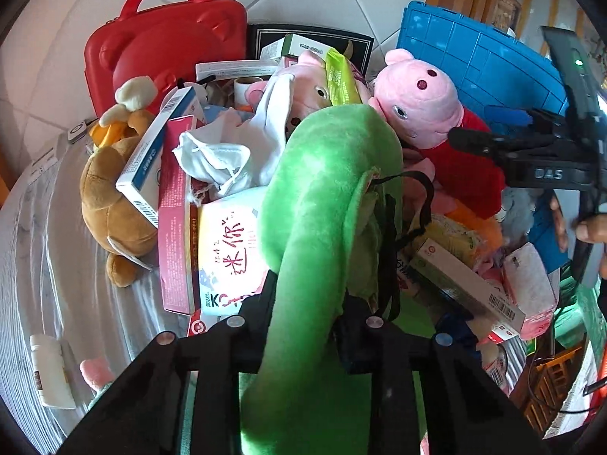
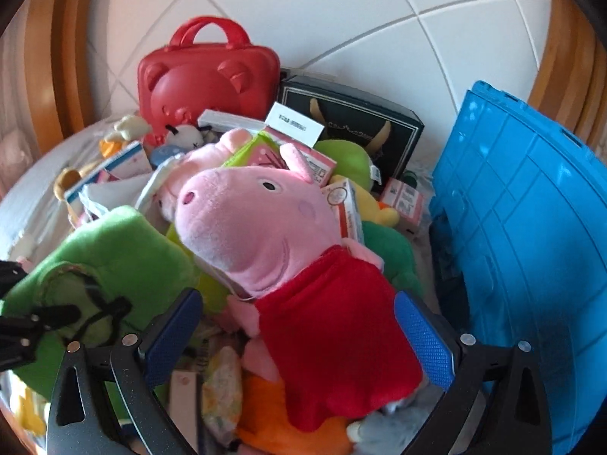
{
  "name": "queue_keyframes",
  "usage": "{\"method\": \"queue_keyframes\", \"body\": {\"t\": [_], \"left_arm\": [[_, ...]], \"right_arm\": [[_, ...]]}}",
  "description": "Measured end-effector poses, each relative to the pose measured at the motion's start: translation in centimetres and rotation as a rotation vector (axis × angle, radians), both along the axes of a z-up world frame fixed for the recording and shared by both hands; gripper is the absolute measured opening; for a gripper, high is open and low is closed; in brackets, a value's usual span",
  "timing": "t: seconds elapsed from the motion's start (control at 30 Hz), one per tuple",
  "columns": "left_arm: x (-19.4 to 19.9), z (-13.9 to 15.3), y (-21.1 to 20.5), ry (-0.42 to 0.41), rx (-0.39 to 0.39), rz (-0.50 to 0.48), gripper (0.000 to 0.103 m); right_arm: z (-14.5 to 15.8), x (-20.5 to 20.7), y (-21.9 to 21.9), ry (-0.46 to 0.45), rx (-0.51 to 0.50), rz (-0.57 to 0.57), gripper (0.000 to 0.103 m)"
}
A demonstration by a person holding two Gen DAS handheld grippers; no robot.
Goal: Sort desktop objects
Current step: 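Grasp the green plush hat with the left tool while the right tool grasps the Peppa Pig plush, then carry both plush items into the blue bin and open both tools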
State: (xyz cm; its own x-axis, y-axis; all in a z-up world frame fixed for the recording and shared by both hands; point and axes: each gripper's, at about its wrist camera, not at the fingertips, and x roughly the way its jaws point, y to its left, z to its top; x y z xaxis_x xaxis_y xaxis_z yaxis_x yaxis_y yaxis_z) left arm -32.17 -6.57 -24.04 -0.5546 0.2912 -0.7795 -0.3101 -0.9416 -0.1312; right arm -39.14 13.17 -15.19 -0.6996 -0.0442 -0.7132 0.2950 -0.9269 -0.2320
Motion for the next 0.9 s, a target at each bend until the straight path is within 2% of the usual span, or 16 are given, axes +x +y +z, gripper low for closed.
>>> {"method": "queue_keyframes", "body": {"t": [0.1, 0.27, 0.3, 0.37, 0.47, 0.53, 0.6, 0.9], "left_arm": [[-0.4, 0.3, 0.4, 0.000, -0.014, -0.007, 0.025], [-0.5, 0.8, 1.2, 0.005, -0.027, -0.023, 0.025], [-0.4, 0.9, 1.3, 0.007, -0.028, -0.029, 0.024], [-0.3, 1.3, 1.7, 0.011, -0.031, -0.041, 0.021], [-0.2, 2.3, 2.0, 0.034, -0.028, -0.058, 0.018], [-0.2, 3.2, 2.2, 0.056, -0.032, -0.072, 0.017], [-0.3, 4.1, 2.2, 0.075, -0.029, -0.084, 0.017], [-0.2, 8.4, 2.2, 0.160, -0.042, -0.127, 0.016]], "right_arm": [[-1.4, -2.0, -0.7, -0.002, 0.083, 0.016, 0.103], [-3.0, -4.1, -1.0, 0.029, 0.140, 0.019, 0.102], [-3.4, -4.6, -0.9, 0.013, 0.144, 0.018, 0.096], [-3.7, -5.6, 0.0, -0.051, 0.066, 0.007, 0.078], [-1.6, -5.8, 2.1, -0.050, -0.082, -0.029, 0.068], [0.1, -5.5, 3.5, -0.032, -0.181, -0.052, 0.066], [1.8, -5.0, 4.2, -0.008, -0.237, -0.066, 0.066], [7.8, -1.5, 4.2, 0.113, -0.347, -0.072, 0.066]]}}
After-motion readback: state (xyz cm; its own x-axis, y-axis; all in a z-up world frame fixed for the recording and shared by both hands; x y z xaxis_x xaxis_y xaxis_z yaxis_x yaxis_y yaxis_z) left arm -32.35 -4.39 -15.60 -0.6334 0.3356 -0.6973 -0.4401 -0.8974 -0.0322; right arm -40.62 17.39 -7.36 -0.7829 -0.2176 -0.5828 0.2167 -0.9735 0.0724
